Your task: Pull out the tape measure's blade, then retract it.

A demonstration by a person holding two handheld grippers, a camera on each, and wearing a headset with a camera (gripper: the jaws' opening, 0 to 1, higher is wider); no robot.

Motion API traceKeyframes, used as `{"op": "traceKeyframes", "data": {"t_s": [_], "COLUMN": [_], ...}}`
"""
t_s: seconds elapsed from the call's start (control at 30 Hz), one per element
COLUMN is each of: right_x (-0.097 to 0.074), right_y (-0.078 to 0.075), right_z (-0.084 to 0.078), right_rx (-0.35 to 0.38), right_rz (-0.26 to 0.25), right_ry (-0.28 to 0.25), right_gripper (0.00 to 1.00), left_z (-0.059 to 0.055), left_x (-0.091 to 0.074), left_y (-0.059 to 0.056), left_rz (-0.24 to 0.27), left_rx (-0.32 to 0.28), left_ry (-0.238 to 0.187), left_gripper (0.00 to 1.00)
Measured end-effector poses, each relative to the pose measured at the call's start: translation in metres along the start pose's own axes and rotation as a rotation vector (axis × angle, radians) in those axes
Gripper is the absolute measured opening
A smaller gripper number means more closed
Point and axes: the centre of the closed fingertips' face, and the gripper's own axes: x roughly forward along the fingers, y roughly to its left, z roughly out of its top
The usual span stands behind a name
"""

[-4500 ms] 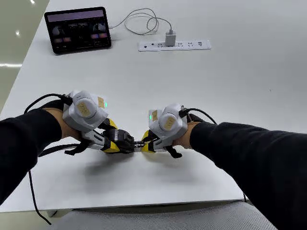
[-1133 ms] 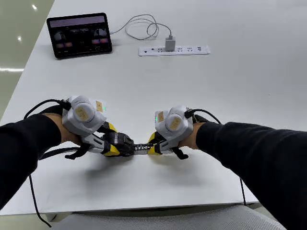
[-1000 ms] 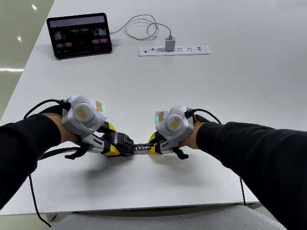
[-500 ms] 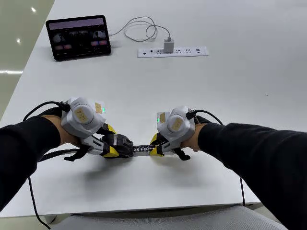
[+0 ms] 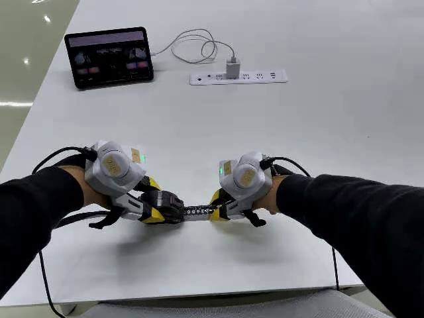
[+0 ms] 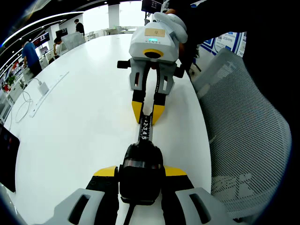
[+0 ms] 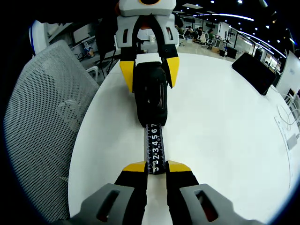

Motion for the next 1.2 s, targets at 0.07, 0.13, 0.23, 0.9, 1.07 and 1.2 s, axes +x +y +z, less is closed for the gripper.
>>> {"op": "traceKeyframes", "data": {"t_s": [0.07,0.13,0.23,0.9,1.07,1.2], "right_x": [-0.001,-0.002,-0.003,-0.009,-0.01,-0.011], "right_y": [0.001,0.001,0.001,-0.002,-0.002,-0.003], "right_z": [-0.001,-0.002,-0.003,-0.011,-0.012,-0.013], "right_rx": [0.005,0.003,0.002,0.008,0.01,0.006], "right_rz": [0.0,-0.001,-0.001,-0.007,-0.007,-0.01], "right_ry": [0.003,0.004,0.006,0.013,0.013,0.016], "right_gripper": [0.1,0.1,0.1,0.1,0.1,0.1], "left_z": [0.0,0.0,0.0,0.001,0.001,0.001], "left_x": [0.0,0.0,0.0,0.001,0.001,0.001], "left_y": [0.0,0.0,-0.001,0.0,0.0,0.0], "left_rz": [-0.001,-0.001,-0.001,0.002,0.001,0.002], "left_rx": [-0.001,0.0,0.0,-0.007,-0.009,-0.009], "left_ry": [0.0,0.0,0.0,-0.002,-0.003,-0.003], "left_gripper": [0.31,0.31,0.31,0.31,0.31,0.31]}}
